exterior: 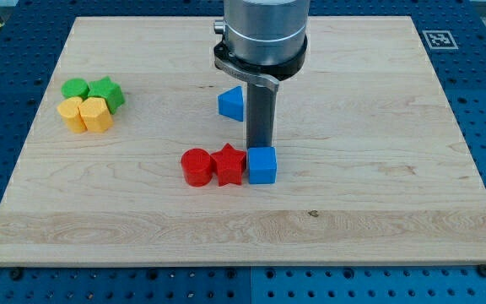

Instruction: Slide the blue triangle towards the bottom center

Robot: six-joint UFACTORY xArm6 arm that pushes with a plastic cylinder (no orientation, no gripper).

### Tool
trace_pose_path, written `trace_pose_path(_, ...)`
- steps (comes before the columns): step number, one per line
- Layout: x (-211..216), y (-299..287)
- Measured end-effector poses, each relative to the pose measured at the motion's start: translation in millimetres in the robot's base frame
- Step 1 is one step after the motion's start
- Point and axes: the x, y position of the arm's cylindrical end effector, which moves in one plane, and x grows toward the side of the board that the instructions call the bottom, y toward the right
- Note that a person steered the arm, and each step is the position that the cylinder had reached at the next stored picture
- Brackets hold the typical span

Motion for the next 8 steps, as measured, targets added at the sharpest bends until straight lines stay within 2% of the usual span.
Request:
trace_pose_path(1, -5.7, -2.6)
trace_pose_path(2, -36.4, -14.7)
trace_pose_path(4, -42.7, -72.1)
trace_pose_path(5, -71.7, -91.0)
trace_pose_path(6, -102.1, -98.5)
trace_pose_path(8, -113.5, -79.4)
